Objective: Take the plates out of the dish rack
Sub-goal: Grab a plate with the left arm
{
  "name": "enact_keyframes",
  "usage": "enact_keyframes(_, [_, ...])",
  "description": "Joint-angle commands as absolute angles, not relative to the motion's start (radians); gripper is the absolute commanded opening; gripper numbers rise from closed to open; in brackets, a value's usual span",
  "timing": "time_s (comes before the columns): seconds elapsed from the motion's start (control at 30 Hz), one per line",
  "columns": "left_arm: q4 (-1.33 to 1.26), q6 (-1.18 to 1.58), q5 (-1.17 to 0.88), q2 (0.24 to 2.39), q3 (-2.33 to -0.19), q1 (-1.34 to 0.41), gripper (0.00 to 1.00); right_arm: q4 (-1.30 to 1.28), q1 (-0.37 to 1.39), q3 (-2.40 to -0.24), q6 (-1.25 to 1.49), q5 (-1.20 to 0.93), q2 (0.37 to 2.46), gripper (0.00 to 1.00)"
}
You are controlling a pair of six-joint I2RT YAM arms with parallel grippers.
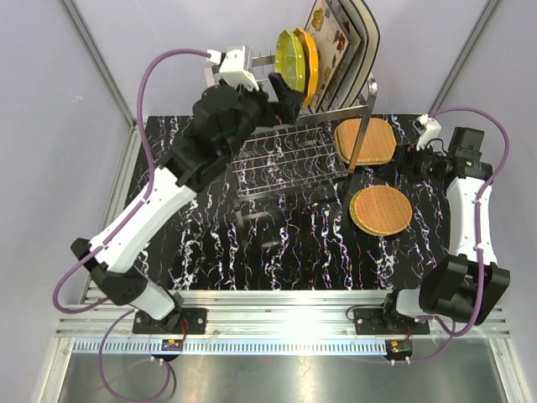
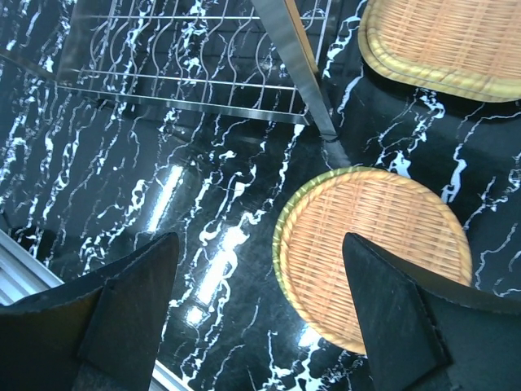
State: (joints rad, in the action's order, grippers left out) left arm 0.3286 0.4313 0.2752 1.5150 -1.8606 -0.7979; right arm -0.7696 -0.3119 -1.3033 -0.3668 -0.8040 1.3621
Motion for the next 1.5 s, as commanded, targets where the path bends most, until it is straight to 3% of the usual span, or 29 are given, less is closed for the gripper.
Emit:
enact_keyframes(0.0, [0.318,0.465,0.178,1.58,-1.968,-0.744,0.94,-0.716,-0.305,-1.293,-0.318,-0.854,1.321,0.89])
enact_keyframes(0.33, [0.298,0.443,0.138,1.762,-2.175,-0.664,0.77,-0.673,-0.307,-1.281,-0.253,-0.884,1.318,0.89])
enact_keyframes(1.2, [0.273,0.459,0.106,1.93,-2.286,-0.632,0.57,-0.672,-0.307,-1.278,-0.241,-0.87,1.321,0.89])
enact_keyframes(1.3, [0.268,0.469,0.098,1.937,-2.284,-0.626,0.51,-0.673,-0.307,-1.276,-0.238,-0.87,1.321,0.89])
enact_keyframes(1.47, [0.187,0.506,0.042,1.922,-2.24,-0.615,0.27,-0.675,-0.307,-1.276,-0.239,-0.87,1.321,0.89])
